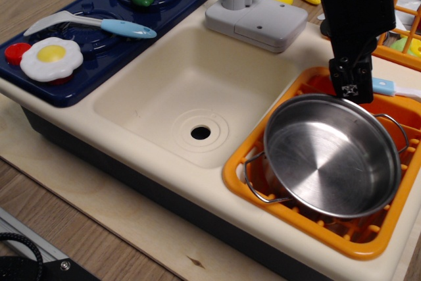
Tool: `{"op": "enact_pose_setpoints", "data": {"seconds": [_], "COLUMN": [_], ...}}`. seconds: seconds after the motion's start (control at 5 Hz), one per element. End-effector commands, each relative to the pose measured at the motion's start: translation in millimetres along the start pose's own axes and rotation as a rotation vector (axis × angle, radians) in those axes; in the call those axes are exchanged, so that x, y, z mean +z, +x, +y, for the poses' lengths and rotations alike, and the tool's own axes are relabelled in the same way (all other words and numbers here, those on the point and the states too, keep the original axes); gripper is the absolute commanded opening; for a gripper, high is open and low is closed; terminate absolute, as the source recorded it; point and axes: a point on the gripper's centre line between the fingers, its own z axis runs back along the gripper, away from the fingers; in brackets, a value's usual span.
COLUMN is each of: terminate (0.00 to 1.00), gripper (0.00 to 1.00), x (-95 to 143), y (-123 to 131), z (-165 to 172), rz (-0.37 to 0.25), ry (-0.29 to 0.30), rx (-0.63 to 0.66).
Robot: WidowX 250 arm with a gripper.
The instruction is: Put spoon into pan
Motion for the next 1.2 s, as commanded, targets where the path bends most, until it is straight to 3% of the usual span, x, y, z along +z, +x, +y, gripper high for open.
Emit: {"op": "enact_pose_setpoints", "data": {"seconds": [0.0, 0.6, 1.0], "terminate": [0.0, 0.0, 0.0], "gripper": [0.0, 0.0, 0.0], "x": [13.0, 17.3, 46.5], "y": [6.8, 9.2, 21.0], "z": [6.8, -2.1, -25.5], "rz": [0.022, 0.019, 0.104], "ry": [0.02, 0.035, 0.083], "rx": [0.012, 0.036, 0.047]}}
